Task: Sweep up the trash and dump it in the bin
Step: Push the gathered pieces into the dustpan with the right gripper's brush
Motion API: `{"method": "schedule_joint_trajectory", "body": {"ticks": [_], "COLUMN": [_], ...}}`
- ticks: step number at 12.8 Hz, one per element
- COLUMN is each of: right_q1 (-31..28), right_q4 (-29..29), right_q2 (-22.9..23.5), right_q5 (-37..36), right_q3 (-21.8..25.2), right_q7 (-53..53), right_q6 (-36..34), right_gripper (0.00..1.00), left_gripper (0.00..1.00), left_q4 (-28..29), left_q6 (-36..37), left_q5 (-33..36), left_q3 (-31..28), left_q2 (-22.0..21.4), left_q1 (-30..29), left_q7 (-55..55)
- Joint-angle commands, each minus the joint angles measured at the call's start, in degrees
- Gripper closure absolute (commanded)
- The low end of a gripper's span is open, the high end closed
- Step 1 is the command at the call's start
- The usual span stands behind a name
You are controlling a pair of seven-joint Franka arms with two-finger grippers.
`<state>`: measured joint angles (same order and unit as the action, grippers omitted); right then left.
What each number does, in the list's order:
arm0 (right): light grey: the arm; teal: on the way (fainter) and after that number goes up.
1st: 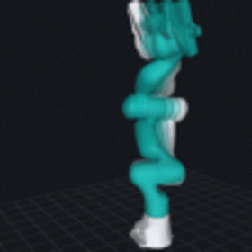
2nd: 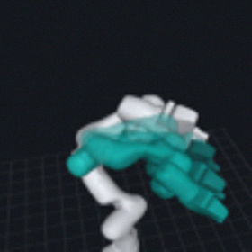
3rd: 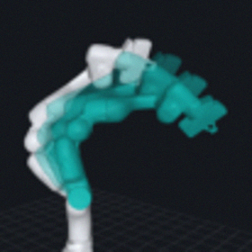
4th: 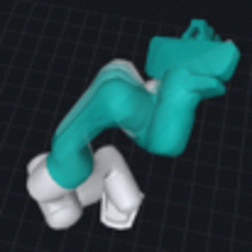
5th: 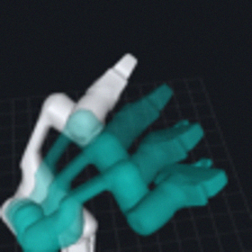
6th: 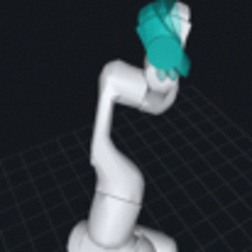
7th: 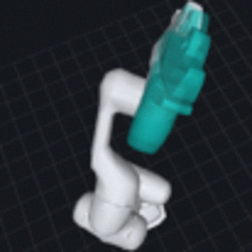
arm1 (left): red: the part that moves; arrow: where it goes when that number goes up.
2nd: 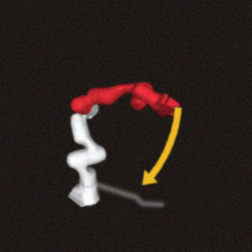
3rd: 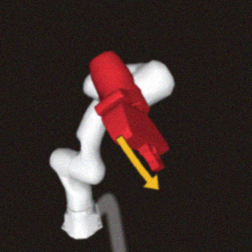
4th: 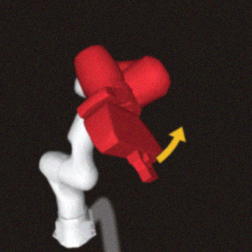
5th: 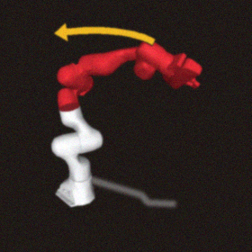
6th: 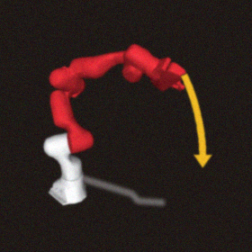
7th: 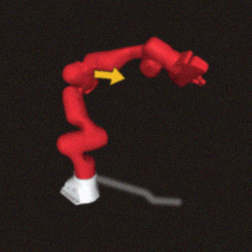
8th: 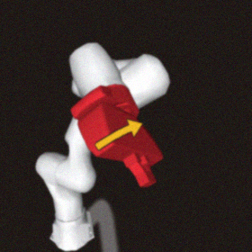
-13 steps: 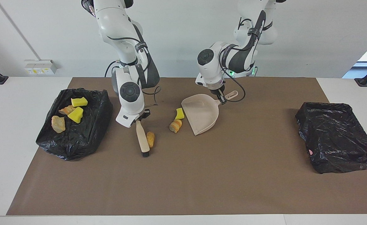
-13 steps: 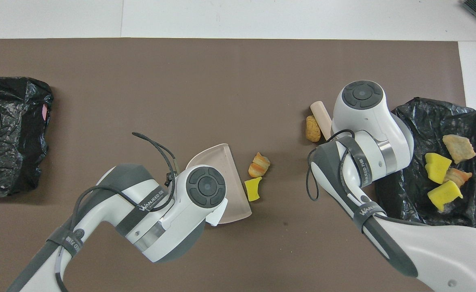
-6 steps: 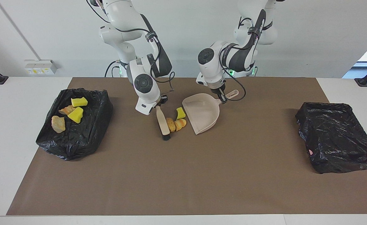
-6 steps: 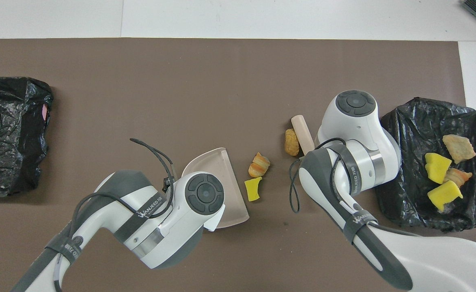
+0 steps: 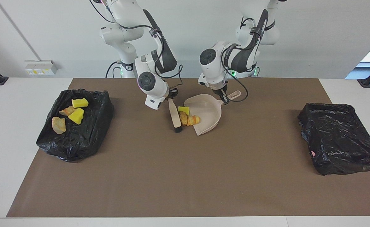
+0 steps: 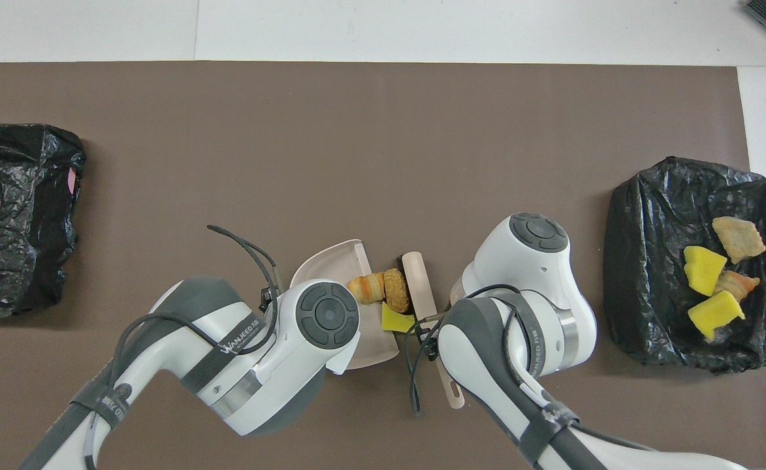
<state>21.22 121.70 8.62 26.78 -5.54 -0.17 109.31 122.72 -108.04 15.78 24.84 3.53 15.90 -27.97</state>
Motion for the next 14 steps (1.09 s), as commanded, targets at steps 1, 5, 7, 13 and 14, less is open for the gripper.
{"method": "schedule_joint_trajectory", "body": {"ticks": [1, 5, 7, 13, 14], "right_q1": [2.68, 4.00, 3.74, 5.14, 5.23], "right_q4": [1.96, 1.35, 1.26, -2.25, -2.52], "right_q2": [-1.77, -1.59, -1.50, -5.27, -6.41], "right_q5": [7.47, 12.07, 12.07, -2.46, -5.48], "right_q3": [-0.26, -0.18, -0.09, -0.17, -0.18], "right_q7": [1.14, 0.43, 0.34, -16.15, -18.09], "right_q6": [4.24, 4.95, 4.86, 4.33, 3.72], "right_gripper": [1.00, 1.00, 1.00, 1.00, 1.00], "left_gripper": [1.00, 1.00, 1.00, 1.00, 1.00], "left_q4": [2.00, 1.30, 1.30, -0.02, -0.11], "left_q6": [-1.20, -1.38, -2.78, -6.39, -6.39], "left_q5": [0.92, 0.57, 0.48, 0.48, 0.48], "left_q3": [-0.23, -0.23, -0.58, -0.85, -1.02], "left_q2": [-1.43, -0.81, -0.46, 0.51, 0.07], "left_q1": [-0.51, -1.83, -2.01, -5.08, -5.26], "left_q7": [0.11, -4.87, -8.05, -22.63, -23.26]}}
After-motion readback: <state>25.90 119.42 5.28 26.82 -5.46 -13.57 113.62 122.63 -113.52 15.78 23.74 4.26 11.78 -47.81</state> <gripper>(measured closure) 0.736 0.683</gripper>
